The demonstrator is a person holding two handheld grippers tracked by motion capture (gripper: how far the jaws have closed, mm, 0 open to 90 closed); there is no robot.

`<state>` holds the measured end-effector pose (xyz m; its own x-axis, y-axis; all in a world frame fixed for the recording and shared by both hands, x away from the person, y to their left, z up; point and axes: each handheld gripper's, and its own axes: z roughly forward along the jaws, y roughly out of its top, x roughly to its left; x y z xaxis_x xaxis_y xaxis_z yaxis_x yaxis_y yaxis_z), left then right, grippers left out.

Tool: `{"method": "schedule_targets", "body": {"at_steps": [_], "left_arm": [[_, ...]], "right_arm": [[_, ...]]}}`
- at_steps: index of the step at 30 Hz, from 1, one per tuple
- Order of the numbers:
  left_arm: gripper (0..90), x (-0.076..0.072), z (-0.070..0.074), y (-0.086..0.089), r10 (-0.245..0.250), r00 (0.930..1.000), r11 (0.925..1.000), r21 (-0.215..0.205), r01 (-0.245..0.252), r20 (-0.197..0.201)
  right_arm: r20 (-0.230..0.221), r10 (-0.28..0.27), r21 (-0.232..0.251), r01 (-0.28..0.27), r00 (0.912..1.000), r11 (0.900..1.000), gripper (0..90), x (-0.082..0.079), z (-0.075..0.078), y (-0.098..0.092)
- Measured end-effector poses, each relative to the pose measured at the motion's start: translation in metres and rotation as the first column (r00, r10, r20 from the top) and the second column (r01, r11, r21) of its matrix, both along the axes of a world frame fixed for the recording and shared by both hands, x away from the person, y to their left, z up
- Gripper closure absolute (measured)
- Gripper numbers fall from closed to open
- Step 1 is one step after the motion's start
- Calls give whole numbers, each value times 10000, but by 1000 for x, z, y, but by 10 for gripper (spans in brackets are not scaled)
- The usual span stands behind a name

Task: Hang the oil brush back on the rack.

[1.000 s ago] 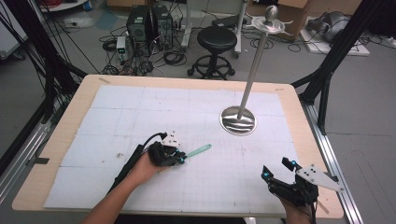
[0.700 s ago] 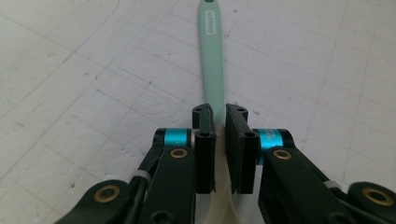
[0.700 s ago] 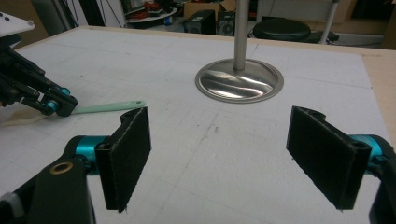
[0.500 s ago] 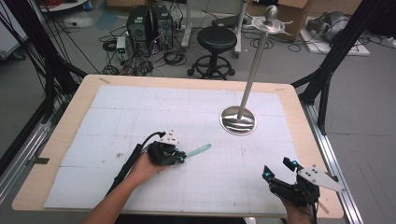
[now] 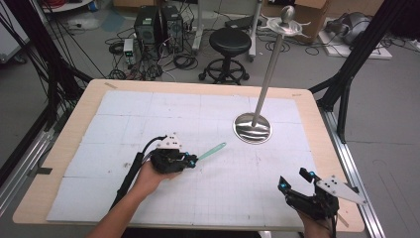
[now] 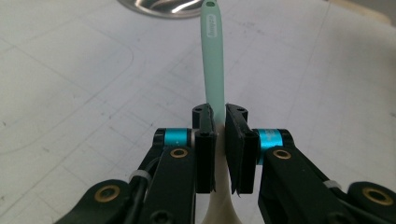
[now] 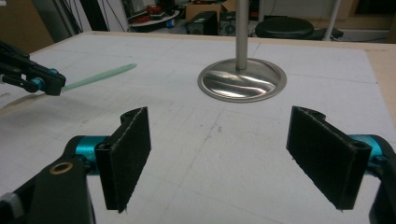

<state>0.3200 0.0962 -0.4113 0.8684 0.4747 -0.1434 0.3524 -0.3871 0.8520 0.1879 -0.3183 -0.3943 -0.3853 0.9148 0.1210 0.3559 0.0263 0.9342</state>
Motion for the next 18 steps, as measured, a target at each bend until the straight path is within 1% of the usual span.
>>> {"method": "schedule_targets", "body": {"at_steps": [2, 3, 5, 7, 9, 12, 14, 18], "left_arm": [[821, -4, 4, 1, -56, 10000, 9998, -194, 58, 73], [821, -7, 5, 2, -82, 9998, 9998, -190, 86, 189], [821, -11, 7, 3, -102, 9996, 9992, -388, 113, 280], [820, -17, 10, 4, -78, 9989, 9983, -572, 104, 461], [820, -22, 14, 5, -194, 9981, 9966, -791, 240, 579], [820, -31, 19, 6, -286, 9964, 9917, -1228, 383, 802], [820, -35, 21, 8, -256, 9956, 9881, -1489, 389, 900], [820, -42, 27, 11, -123, 9920, 9821, -1852, 356, 1257]], "right_arm": [[8, 84, 129, -85, 10000, 9999, 204, 1, 0, 3], [-5, 151, 189, -151, 9999, 9997, 204, 2, 0, 4], [-34, 282, 347, -280, 9996, 9990, 204, 4, -1, 9], [-45, 527, 505, -524, 9986, 9973, 204, 7, -1, 16], [-38, 738, 549, -734, 9973, 9958, 204, 10, -1, 23], [-75, 1051, 590, -1045, 9944, 9928, 204, 17, -1, 36], [-58, 1295, 736, -1287, 9916, 9889, 203, 22, 0, 44], [63, 1671, 1009, -1669, 9859, 9808, 203, 29, 3, 59]]}}
